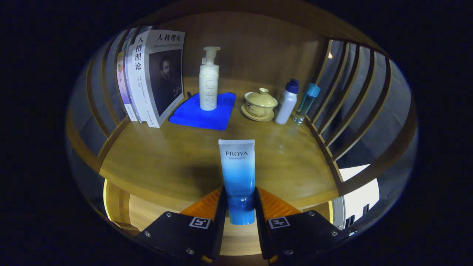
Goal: Pull open the drawer, take out the items inside it, and place them on the countertop above the cabinet.
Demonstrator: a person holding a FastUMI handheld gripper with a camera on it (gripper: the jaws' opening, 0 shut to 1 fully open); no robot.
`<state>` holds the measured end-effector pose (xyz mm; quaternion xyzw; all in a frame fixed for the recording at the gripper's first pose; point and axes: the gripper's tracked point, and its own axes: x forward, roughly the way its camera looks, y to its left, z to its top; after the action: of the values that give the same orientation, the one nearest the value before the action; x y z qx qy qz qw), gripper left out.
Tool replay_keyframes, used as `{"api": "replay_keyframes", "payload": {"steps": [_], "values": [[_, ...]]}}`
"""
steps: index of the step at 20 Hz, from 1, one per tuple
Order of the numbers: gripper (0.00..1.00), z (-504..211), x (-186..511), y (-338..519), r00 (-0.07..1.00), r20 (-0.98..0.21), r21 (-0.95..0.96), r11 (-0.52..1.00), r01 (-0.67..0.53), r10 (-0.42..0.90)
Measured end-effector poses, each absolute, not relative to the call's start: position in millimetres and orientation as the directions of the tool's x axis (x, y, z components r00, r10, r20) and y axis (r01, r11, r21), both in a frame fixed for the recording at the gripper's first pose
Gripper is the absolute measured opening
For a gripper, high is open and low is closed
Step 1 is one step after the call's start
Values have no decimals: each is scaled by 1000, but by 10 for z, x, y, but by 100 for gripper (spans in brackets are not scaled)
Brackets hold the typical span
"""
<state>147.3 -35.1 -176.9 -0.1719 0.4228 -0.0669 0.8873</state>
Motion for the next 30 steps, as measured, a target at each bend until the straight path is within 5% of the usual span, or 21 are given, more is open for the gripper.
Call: {"api": "replay_keyframes", "payload": {"steps": [16,19,22,30], "values": [[48,-1956,1914,-372,682,-705,-270,963,-5,-194],[64,-1938,1886,-388,712,-683,-209,978,22,-163],[93,-1835,1856,-317,748,-654,-178,984,-8,-113],[94,-1137,1484,104,916,-398,-33,996,-79,59]]}}
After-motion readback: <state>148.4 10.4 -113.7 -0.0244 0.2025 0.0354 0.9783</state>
